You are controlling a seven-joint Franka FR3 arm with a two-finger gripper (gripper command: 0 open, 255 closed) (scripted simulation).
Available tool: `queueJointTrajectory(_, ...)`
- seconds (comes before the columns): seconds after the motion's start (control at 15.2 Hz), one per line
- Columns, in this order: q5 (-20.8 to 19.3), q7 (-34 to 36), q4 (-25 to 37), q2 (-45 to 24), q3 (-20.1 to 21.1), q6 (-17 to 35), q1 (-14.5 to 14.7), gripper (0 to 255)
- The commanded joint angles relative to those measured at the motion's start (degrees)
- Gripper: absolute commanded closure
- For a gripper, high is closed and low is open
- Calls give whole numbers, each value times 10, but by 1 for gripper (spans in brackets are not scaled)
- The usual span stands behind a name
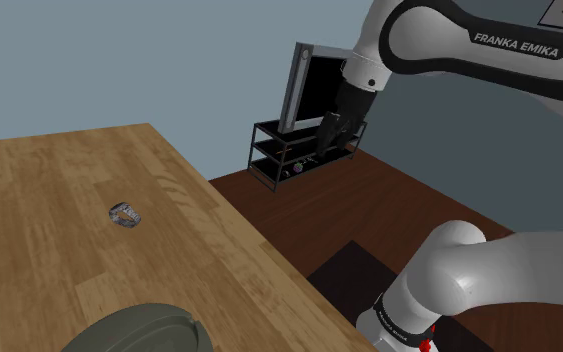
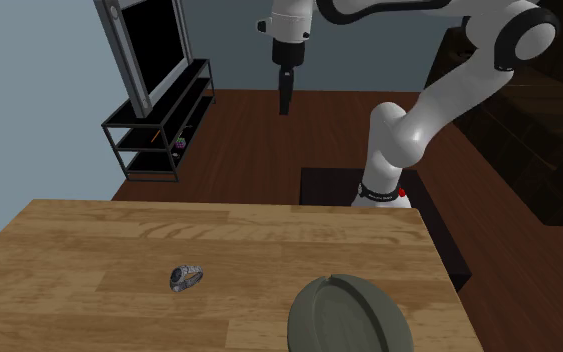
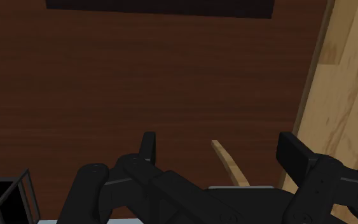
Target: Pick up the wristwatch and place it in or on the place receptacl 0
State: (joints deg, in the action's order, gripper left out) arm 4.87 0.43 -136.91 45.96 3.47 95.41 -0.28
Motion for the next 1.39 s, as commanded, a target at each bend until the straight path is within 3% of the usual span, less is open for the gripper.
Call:
queueJointTrajectory(0.0, 0, 0, 0, 0, 0, 0, 0, 0)
queueJointTrajectory(0.73, 61, 107, 62, -155, 111, 94, 37, 0)
queueJointTrajectory(1.32, 55, 201, 169, -317, 196, 154, 52, 0)
